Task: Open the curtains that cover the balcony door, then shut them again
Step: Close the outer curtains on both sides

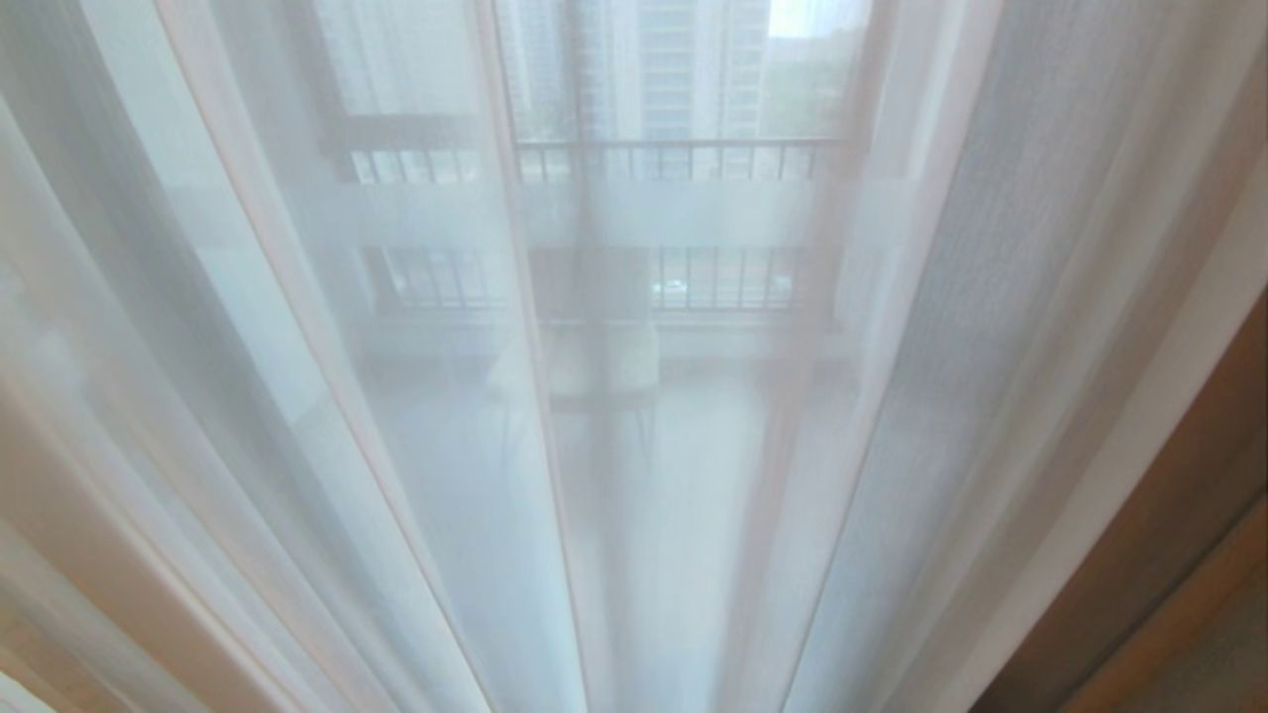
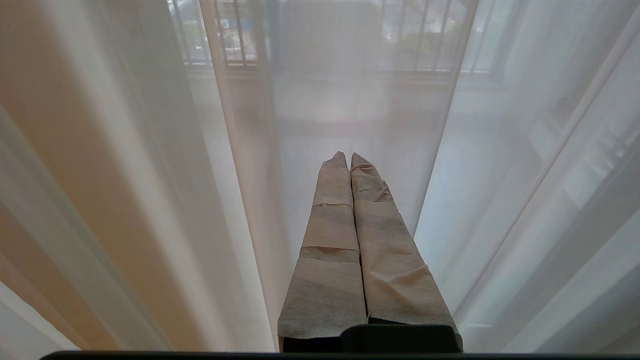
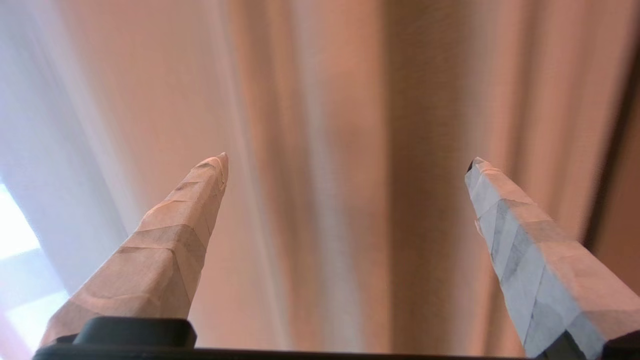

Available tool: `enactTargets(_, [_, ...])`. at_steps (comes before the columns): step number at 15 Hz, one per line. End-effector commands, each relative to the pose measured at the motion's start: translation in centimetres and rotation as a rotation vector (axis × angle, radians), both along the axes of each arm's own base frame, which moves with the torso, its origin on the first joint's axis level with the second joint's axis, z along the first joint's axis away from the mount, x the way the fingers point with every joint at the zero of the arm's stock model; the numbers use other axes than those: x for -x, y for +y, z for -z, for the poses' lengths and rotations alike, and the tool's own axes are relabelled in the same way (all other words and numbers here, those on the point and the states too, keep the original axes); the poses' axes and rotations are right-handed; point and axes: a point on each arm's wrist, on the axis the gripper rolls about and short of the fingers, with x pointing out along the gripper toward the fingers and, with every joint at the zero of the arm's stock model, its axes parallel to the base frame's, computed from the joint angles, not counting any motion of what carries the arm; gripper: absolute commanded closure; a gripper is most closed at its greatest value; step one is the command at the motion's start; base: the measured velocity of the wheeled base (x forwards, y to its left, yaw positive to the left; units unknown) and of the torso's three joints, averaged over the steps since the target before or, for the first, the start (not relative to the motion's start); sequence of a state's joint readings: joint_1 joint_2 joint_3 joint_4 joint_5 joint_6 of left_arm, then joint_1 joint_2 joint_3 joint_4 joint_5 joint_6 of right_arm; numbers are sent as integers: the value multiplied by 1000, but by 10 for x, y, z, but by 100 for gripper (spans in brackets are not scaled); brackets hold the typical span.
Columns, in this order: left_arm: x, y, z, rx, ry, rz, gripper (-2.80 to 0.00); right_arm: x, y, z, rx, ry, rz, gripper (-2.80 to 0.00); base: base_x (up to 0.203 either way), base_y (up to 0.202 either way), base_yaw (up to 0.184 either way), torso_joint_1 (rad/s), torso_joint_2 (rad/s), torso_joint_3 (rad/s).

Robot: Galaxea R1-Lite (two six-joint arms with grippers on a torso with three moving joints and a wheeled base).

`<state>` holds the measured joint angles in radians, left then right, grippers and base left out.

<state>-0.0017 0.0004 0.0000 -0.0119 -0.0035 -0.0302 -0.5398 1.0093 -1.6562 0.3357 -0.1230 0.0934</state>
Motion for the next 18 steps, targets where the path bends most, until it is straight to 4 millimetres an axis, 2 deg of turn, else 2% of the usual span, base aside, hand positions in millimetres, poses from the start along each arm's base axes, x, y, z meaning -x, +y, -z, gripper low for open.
enactTargets(1, [0,0,0,0,-1,-1,0,18,10,-1,11,-39,31,-280,0,0,0,0,0,0])
enactTargets(4, [0,0,0,0,-1,-1,0,9,4,1,-19,-28,61,-280,0,0,0,0,0,0])
enactTargets(8, [0,0,0,0,-1,-1,0,-22,-17,2,-76,2,78,-280,0,0,0,0,0,0])
enactTargets(11, [0,0,0,0,-1,-1,0,-51,-42,4,-127,6,119,-280,0,0,0,0,0,0])
enactTargets(15, [0,0,0,0,-1,-1,0,-83,-65,9,-163,21,67,-280,0,0,0,0,0,0])
enactTargets(18, [0,0,0,0,-1,-1,0,-100,-76,12,-174,32,-30,-280,0,0,0,0,0,0])
